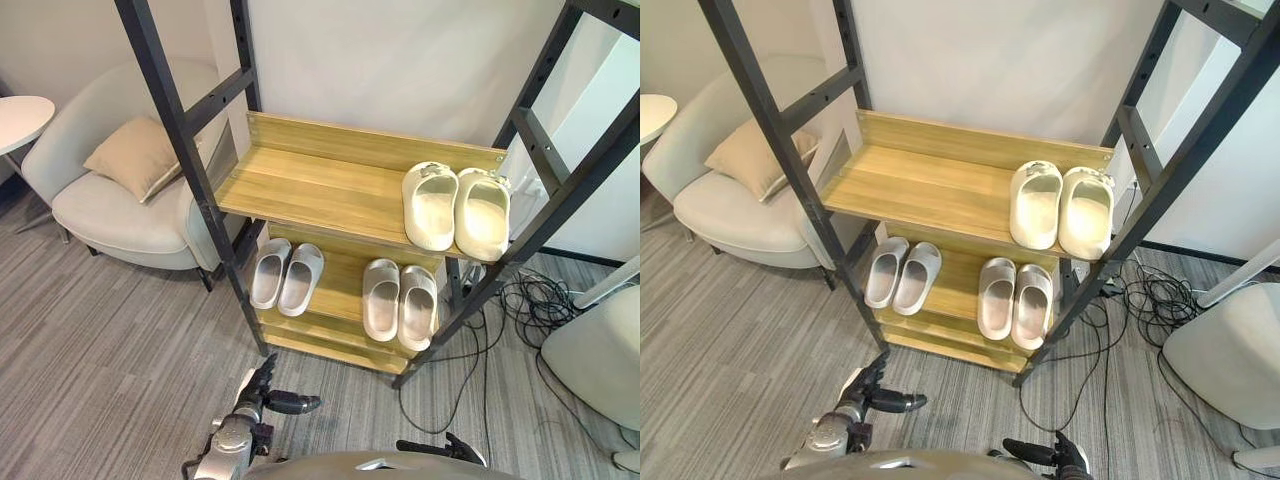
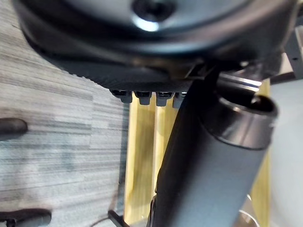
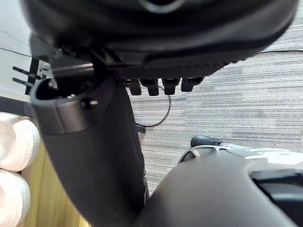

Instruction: Organize the slippers on the shoe rack

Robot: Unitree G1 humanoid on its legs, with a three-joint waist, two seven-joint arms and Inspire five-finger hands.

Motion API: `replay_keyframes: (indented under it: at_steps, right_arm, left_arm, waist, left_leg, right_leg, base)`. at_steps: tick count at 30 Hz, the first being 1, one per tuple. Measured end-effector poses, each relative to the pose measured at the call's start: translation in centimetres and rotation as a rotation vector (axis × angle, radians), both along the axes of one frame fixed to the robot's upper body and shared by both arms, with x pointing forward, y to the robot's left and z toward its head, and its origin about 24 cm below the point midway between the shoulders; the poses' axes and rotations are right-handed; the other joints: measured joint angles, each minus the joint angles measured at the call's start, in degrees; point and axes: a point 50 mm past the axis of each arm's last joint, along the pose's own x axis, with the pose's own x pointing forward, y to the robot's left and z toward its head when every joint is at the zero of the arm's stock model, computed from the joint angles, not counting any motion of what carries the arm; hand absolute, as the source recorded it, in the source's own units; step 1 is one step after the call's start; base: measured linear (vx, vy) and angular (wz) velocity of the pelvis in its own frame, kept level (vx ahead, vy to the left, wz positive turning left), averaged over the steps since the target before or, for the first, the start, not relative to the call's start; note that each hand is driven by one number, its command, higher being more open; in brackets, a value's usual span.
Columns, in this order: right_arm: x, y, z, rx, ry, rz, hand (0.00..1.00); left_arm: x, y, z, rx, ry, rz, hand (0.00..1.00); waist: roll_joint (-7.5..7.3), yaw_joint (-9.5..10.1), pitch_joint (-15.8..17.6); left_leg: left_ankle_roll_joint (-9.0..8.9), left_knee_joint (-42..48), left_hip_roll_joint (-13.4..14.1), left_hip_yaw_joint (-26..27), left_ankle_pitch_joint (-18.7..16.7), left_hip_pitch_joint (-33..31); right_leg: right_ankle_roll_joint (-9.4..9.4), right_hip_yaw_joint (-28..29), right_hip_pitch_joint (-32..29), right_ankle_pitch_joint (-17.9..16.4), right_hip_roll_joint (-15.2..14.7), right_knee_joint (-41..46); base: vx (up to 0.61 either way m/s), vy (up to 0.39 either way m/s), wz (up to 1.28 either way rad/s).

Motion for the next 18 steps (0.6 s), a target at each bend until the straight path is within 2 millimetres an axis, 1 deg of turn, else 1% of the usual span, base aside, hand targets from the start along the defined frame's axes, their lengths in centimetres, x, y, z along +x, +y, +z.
replay_keyframes:
  at_steps: [1,3,5,12,13,14,15,16,17,18]
  right_arm:
    - [0.0,0.0,0.0,0.002,-0.001,-0.011,1.00]
    - [0.0,0.0,0.0,0.003,-0.002,-0.020,1.00]
    - [0.0,0.0,0.0,0.005,-0.004,-0.034,1.00]
    - [0.4,0.0,0.0,0.005,-0.014,-0.032,1.00]
    - [0.8,0.0,0.1,0.003,-0.026,-0.029,1.00]
    - [1.6,-0.1,0.3,0.000,-0.048,-0.024,1.00]
    - [2.0,-0.1,0.4,0.000,-0.058,-0.021,1.00]
    - [2.4,-0.1,0.4,-0.001,-0.066,-0.019,1.00]
    - [2.8,0.0,0.5,0.000,-0.080,-0.014,1.00]
    - [3.0,0.0,0.6,-0.002,-0.093,-0.012,1.00]
  left_arm:
    - [-0.6,0.5,-0.4,0.020,0.030,0.030,1.00]
    - [-1.1,0.8,-0.7,0.033,0.055,0.051,1.00]
    - [-1.9,0.9,-1.2,0.049,0.087,0.074,1.00]
    - [-2.8,1.3,-1.6,0.062,0.112,0.159,1.00]
    - [-2.7,1.2,-1.6,0.063,0.113,0.160,1.00]
    - [-2.2,1.0,-1.6,0.059,0.104,0.158,1.00]
    - [-1.8,1.1,-1.5,0.060,0.098,0.155,1.00]
    - [-1.5,1.1,-1.4,0.063,0.094,0.153,1.00]
    - [-1.4,1.4,-1.4,0.073,0.090,0.154,1.00]
    - [-1.3,1.5,-1.3,0.080,0.086,0.157,1.00]
  waist:
    - [-0.09,0.01,0.03]
    - [-0.14,0.01,0.08]
    - [-0.14,0.03,0.30]
    - [0.36,0.27,1.03]
    - [0.55,0.27,1.17]
    - [0.16,0.25,1.81]
    - [0.42,0.25,2.70]
    - [0.24,0.29,3.38]
    - [-0.27,0.29,4.01]
    - [-0.20,0.37,4.09]
  left_leg:
    - [0.00,-0.04,0.01,0.05,-0.01,0.08]
    - [0.00,-0.12,0.02,0.16,-0.02,0.16]
    - [-0.39,-0.25,0.12,0.36,-0.27,0.25]
    - [-0.57,-0.20,0.61,2.99,-0.95,0.33]
    - [-0.40,0.50,0.61,3.18,-1.08,-0.85]
    - [-0.04,2.49,0.58,2.88,-1.42,-2.24]
    - [0.10,3.89,0.41,2.37,-1.78,-3.19]
    - [0.17,5.43,0.11,1.66,-2.21,-4.22]
    - [0.38,8.70,-0.40,-0.31,-3.48,-5.97]
    - [0.24,10.33,-0.47,-2.08,-3.91,-7.55]
  right_leg:
    - [0.00,0.06,0.01,0.00,0.00,0.00]
    - [0.00,0.16,0.01,0.00,0.01,-0.01]
    - [0.01,0.36,-0.03,0.01,0.03,0.00]
    - [-0.01,3.00,-1.54,0.00,0.31,0.57]
    - [-0.03,3.18,-3.13,-1.04,-0.07,2.78]
    - [-0.17,3.18,-5.94,-3.42,-0.87,8.03]
    - [-0.12,3.21,-7.36,-5.07,-1.65,11.33]
    - [-0.05,3.07,-8.65,-7.00,-2.63,14.98]
    - [0.47,3.39,-10.46,-10.62,-4.34,21.38]
    - [0.97,5.79,-11.48,-12.47,-4.56,24.38]
  base:
    - [0.00,0.000,0.00]
    - [-0.01,0.007,-0.02]
    - [-0.01,0.014,-0.04]
    - [0.00,0.018,-0.19]
    - [0.01,0.025,-0.11]
    - [0.01,0.025,0.05]
    - [0.02,0.017,0.22]
    - [0.00,-0.016,0.55]
    - [-0.01,-0.056,0.83]
    - [-0.01,-0.077,1.04]
